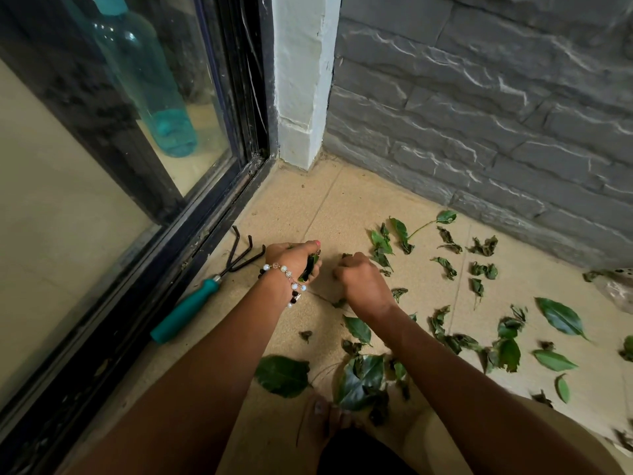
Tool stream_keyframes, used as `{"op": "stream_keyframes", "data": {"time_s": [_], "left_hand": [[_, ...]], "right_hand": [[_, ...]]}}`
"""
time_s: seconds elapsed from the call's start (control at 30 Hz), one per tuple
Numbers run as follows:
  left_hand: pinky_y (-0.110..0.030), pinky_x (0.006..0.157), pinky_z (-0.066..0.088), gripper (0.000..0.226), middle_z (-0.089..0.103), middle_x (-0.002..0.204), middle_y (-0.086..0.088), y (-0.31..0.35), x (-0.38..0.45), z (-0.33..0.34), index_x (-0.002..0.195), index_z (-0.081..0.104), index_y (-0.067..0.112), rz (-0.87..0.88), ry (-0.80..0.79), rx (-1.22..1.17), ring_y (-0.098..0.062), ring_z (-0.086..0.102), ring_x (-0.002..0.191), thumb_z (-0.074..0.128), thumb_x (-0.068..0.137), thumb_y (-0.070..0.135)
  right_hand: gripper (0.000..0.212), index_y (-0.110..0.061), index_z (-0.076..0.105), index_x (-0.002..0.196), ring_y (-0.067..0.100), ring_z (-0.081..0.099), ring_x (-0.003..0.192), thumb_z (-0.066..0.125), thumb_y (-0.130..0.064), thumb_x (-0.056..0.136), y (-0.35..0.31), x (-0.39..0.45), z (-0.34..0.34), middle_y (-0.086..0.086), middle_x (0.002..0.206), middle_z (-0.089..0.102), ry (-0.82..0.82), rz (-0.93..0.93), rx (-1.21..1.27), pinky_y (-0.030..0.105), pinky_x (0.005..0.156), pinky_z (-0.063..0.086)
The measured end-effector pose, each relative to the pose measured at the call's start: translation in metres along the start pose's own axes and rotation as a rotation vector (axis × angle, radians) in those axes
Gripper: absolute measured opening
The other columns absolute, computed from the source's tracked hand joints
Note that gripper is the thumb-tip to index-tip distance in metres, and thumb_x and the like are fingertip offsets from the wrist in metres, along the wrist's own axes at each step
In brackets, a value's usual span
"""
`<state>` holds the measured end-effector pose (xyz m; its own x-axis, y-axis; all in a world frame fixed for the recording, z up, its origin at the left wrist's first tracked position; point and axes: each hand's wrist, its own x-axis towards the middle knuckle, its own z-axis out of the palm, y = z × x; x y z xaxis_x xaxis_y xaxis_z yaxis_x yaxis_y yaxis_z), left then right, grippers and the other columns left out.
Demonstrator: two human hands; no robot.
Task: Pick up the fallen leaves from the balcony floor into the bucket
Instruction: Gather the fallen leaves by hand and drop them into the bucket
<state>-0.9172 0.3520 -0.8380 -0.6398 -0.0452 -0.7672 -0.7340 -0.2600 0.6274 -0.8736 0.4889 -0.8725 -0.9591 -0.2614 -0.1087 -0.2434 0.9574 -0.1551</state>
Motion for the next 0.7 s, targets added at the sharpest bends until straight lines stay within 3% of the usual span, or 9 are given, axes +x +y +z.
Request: {"op": "stream_keyframes", "data": {"time_s": [0.07,0.13,0.23,0.37,0.43,0.5,0.57,0.63,0.7], "left_hand": [[-0.015,0.033,0.039,0.016,0.059,0.067,-0.016,-0.002,-0.002,0.002,0.079,0.059,-0.002,-0.020,-0.014,0.016,-0.012,0.051,0.030,0.069,0.087,0.007],[-0.015,0.033,0.039,0.012,0.058,0.069,-0.017,-0.004,-0.005,0.005,0.085,0.060,-0.002,-0.027,-0.022,0.036,-0.013,0.051,0.031,0.068,0.087,0.006],[-0.019,0.037,0.044,0.009,0.062,0.076,-0.018,-0.007,-0.009,0.011,0.084,0.064,0.001,-0.011,-0.027,0.004,-0.019,0.056,0.045,0.069,0.086,0.007],[-0.021,0.041,0.047,0.025,0.063,0.074,-0.010,-0.006,-0.017,0.020,0.095,0.065,0.004,-0.044,-0.185,-0.110,-0.016,0.059,0.050,0.063,0.094,0.029],[-0.020,0.041,0.046,0.037,0.064,0.076,-0.009,-0.006,-0.021,0.022,0.104,0.066,0.002,-0.039,-0.268,-0.084,-0.015,0.059,0.052,0.060,0.094,0.036],[-0.019,0.041,0.046,0.031,0.066,0.072,-0.008,-0.010,-0.027,0.026,0.094,0.070,0.002,-0.007,-0.297,-0.024,-0.015,0.057,0.051,0.061,0.094,0.031],[-0.019,0.040,0.046,0.020,0.066,0.070,-0.011,-0.013,-0.033,0.031,0.087,0.070,0.000,0.012,-0.230,-0.025,-0.015,0.056,0.046,0.068,0.090,0.019],[-0.019,0.039,0.046,0.019,0.066,0.069,-0.014,-0.016,-0.033,0.033,0.090,0.069,-0.006,0.029,-0.158,-0.033,-0.014,0.055,0.042,0.073,0.085,0.012],[-0.018,0.039,0.046,0.014,0.065,0.068,-0.014,-0.015,-0.031,0.031,0.083,0.068,-0.006,0.044,-0.133,-0.019,-0.013,0.055,0.040,0.073,0.084,0.007]], "right_hand": [[0.024,-0.008,0.073,0.106,0.022,0.064,0.094,0.058,-0.003,0.088,0.006,0.003,-0.009,0.011,0.104,0.070,0.092,0.071,0.175,0.026,0.083,0.048],[0.018,-0.005,0.076,0.094,0.018,0.068,0.085,0.065,0.004,0.082,0.008,0.005,-0.024,0.008,0.095,0.074,0.223,0.294,0.630,0.026,0.086,0.053],[0.016,-0.005,0.075,0.084,0.022,0.071,0.079,0.071,0.010,0.077,0.003,0.003,-0.047,0.011,0.085,0.075,0.150,0.461,1.367,0.037,0.084,0.058],[0.017,0.001,0.071,0.085,0.020,0.068,0.073,0.065,0.015,0.078,0.004,-0.001,-0.061,0.011,0.079,0.073,0.110,0.461,1.650,0.029,0.072,0.058],[0.015,0.003,0.069,0.086,0.017,0.067,0.065,0.064,0.015,0.079,0.009,-0.005,-0.066,0.010,0.074,0.072,0.070,0.523,1.700,0.024,0.061,0.057],[0.014,0.002,0.067,0.086,0.017,0.065,0.055,0.068,0.013,0.078,0.013,-0.010,-0.071,0.008,0.069,0.070,0.035,0.543,1.618,0.021,0.049,0.052],[0.015,0.000,0.064,0.083,0.015,0.064,0.050,0.072,0.011,0.076,0.017,-0.012,-0.072,0.006,0.067,0.067,0.098,0.573,1.504,0.018,0.043,0.046],[0.015,-0.001,0.064,0.084,0.013,0.066,0.057,0.075,0.006,0.076,0.022,-0.013,-0.068,0.006,0.073,0.067,0.201,0.639,1.343,0.016,0.048,0.048],[0.017,-0.004,0.069,0.090,0.017,0.068,0.074,0.078,-0.001,0.076,0.030,-0.012,-0.060,0.006,0.085,0.069,0.195,0.650,1.037,0.019,0.060,0.051]]}}
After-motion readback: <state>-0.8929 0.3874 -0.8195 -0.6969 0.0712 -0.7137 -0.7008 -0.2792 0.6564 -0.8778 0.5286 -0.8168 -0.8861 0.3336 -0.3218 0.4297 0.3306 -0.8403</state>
